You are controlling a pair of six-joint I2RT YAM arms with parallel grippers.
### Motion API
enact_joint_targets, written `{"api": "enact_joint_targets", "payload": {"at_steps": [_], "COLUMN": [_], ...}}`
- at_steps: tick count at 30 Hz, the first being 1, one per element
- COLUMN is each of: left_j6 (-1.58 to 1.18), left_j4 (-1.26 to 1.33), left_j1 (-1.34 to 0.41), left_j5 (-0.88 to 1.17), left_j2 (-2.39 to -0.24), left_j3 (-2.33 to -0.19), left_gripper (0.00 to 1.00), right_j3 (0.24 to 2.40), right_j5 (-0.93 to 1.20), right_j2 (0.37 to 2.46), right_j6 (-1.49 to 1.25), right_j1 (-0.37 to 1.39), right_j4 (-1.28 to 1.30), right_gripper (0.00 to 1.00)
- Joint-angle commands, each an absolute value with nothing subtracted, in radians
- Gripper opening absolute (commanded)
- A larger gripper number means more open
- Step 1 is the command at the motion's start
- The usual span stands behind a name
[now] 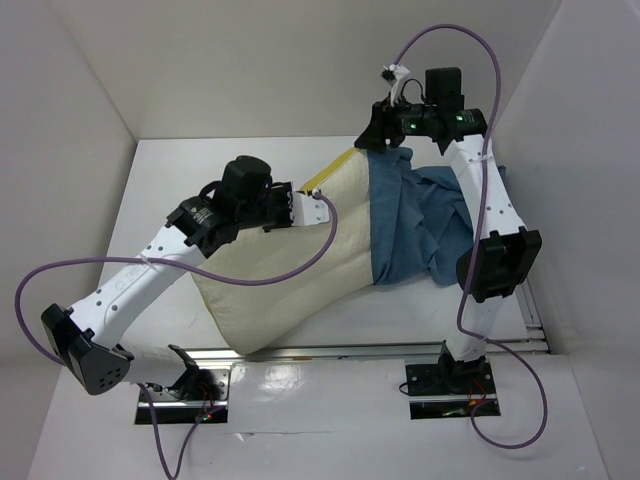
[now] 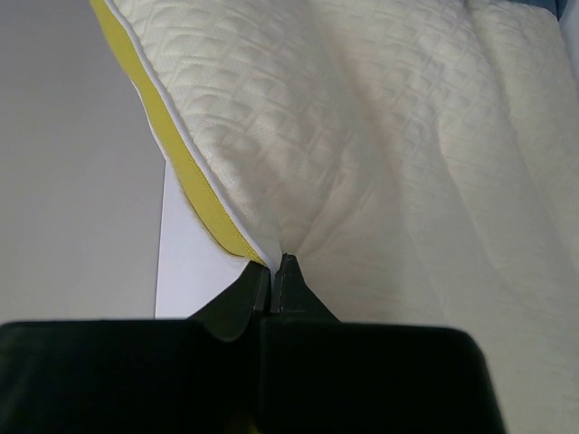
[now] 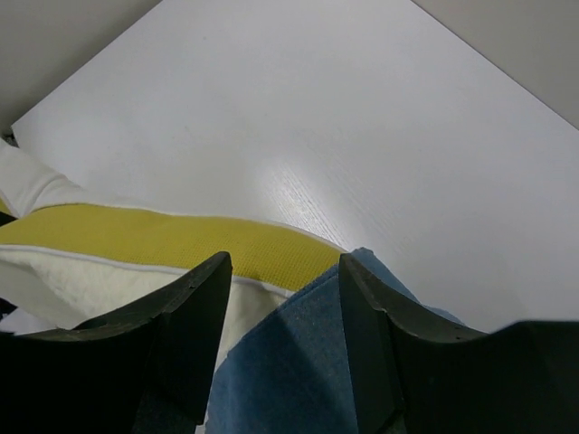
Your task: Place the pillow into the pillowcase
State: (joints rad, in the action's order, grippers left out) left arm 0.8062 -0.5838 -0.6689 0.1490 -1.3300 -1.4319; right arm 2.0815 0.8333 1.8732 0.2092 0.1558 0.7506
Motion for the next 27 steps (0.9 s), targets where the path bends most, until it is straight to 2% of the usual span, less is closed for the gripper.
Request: {"api": "enact_joint_targets", "payload": {"at_steps": [1, 12, 13, 18, 19, 27], "left_j6": [0.813, 0.813, 0.813, 0.833, 0.833, 0.842], "left_j4": [-0.528, -0.528, -0.528, -0.519, -0.518, -0.483], "left_j1": [-0.68, -0.689, -0.698, -0.707, -0.707, -0.716], "left_j5": [0.144, 0.124, 0.124, 0.115, 0.115, 0.106], "left_j2": [-1.295, -1.295, -1.295, -1.295, -1.295, -1.295], "left_j3": [-1.48, -1.48, -1.48, -1.46, -1.46, -1.433], "left_gripper": [0.0, 0.0, 0.0, 0.0, 0.0, 0.0], "right_j3": [2.1, 2.056, 2.056, 2.058, 2.072, 2.082], "right_j5": [0.714, 0.516, 0.503, 0.472, 0.472, 0.643], "right_j2": [1.879, 1.879, 1.868, 1.879, 1.879, 1.87], "right_j6": [0.232, 0.232, 0.232, 0.232, 0.232, 0.23], "right_j1": [0.199, 0.232, 0.232, 0.232, 0.232, 0.251], "right_j4": [0.761, 0.75, 0.741, 0.762, 0.762, 0.755], "right_gripper": [0.59, 0.56, 0.52, 0.03, 0.0, 0.0]}}
